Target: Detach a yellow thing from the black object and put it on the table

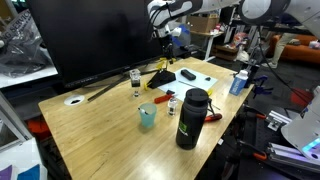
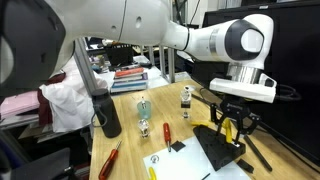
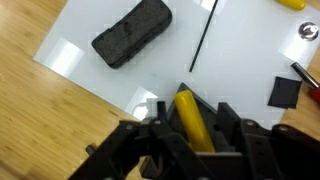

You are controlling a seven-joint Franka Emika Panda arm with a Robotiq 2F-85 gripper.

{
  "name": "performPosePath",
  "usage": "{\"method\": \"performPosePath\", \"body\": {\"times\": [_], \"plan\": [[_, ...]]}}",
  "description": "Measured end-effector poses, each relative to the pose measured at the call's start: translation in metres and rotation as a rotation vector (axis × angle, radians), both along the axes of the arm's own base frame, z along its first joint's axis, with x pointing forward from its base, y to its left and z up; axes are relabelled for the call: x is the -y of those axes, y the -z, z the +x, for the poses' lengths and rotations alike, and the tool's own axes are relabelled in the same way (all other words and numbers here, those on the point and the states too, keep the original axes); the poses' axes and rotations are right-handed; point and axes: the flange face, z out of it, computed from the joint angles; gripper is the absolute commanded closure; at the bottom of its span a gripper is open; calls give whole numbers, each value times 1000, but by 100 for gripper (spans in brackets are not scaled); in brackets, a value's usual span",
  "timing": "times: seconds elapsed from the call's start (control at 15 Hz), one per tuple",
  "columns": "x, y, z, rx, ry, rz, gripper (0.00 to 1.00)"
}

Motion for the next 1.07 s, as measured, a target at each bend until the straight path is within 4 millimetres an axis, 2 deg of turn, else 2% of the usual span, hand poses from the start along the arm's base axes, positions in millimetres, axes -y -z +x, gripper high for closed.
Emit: {"method": "performPosePath", "body": {"times": [0.13,0.27,0.4,0.67,1.07], "plan": [[0,0,-1,-6,2,0,90],[0,-1,-1,-12,3,1,100],[0,-1,-2,-15,4,1,95],[0,-3,-1,-11,4,0,95],[-1,-28,7,46,13,4,95]]}}
